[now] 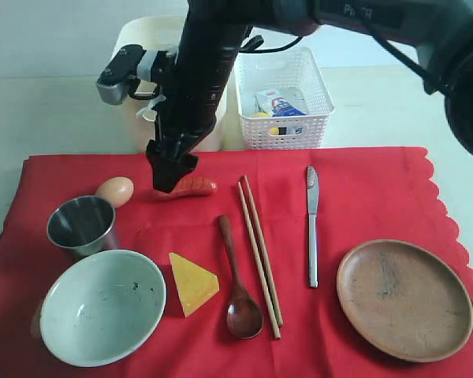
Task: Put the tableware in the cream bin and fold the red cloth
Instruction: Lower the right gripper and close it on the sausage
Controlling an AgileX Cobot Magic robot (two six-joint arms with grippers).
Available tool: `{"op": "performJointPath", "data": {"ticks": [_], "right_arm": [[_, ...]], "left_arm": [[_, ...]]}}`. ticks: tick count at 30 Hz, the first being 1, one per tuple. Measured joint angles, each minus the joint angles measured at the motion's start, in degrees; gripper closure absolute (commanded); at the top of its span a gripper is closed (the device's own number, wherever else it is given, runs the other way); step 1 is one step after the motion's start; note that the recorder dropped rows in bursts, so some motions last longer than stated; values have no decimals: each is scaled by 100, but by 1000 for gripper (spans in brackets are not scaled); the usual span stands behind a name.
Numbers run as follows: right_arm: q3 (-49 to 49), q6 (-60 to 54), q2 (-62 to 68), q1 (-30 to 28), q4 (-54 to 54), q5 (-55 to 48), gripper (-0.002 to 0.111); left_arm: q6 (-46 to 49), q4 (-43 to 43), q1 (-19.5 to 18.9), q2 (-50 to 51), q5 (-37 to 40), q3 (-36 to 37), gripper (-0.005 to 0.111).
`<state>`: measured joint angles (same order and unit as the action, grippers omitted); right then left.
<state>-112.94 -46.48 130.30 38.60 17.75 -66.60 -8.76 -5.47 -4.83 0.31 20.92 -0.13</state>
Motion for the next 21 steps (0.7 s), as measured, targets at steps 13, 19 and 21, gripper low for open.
{"op": "performJointPath", "data": {"ticks": [13, 19, 21], "right_arm": [[0, -23, 459, 0, -304, 911, 33], [0, -23, 576, 0, -485, 1052, 33], [0, -23, 610, 0, -556, 1122, 33]], "left_arm": [[0, 0, 0, 0, 0, 0, 31], [0, 0, 0, 0, 0, 0, 31], [0, 0, 0, 0, 0, 0, 31]]}}
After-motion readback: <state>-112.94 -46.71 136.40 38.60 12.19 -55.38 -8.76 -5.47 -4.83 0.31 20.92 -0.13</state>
